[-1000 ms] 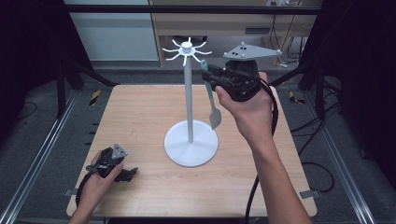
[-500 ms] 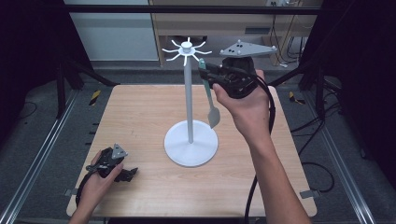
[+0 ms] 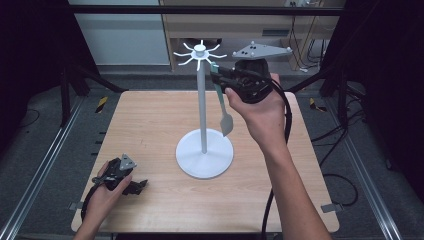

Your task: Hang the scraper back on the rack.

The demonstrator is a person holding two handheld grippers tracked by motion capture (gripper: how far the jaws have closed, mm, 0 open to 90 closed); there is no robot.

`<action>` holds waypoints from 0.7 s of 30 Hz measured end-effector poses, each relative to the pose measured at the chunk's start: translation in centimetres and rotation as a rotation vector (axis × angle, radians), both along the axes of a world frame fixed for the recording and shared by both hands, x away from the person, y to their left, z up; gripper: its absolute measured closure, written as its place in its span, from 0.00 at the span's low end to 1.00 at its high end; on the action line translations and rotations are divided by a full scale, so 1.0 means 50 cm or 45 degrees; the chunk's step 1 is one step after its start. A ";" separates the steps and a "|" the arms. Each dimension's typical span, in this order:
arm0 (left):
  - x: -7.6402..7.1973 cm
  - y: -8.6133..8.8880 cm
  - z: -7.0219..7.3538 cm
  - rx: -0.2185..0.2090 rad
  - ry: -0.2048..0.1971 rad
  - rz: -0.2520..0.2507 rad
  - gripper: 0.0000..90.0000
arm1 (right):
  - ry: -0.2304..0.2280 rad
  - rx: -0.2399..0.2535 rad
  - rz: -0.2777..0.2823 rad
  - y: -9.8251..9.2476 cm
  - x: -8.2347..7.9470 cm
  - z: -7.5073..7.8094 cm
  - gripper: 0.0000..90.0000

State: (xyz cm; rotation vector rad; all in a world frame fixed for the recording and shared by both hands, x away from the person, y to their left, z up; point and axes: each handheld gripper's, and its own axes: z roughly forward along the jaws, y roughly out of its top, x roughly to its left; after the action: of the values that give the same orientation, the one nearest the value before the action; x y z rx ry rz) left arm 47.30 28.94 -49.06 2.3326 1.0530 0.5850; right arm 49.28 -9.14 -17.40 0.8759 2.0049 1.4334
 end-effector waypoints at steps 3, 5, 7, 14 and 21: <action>0.000 0.000 0.000 0.000 0.000 0.001 0.04 | 0.000 0.004 0.000 0.001 0.000 -0.001 0.83; 0.000 0.000 0.000 -0.001 0.001 0.001 0.04 | -0.001 0.005 0.000 0.001 0.000 -0.002 0.83; 0.000 0.000 0.000 0.000 0.000 0.001 0.04 | -0.001 0.006 0.000 0.001 0.000 -0.002 0.83; 0.000 0.000 0.000 0.001 0.000 0.001 0.04 | 0.001 0.004 -0.004 0.001 -0.002 -0.002 0.82; 0.000 0.000 0.000 -0.002 0.003 0.001 0.04 | 0.004 0.003 -0.012 0.001 -0.002 -0.002 0.82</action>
State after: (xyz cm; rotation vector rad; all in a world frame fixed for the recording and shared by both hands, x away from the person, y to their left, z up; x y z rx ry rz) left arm 47.31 28.95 -49.06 2.3323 1.0548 0.5812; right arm 49.16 -9.08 -17.52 0.8879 1.9987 1.4308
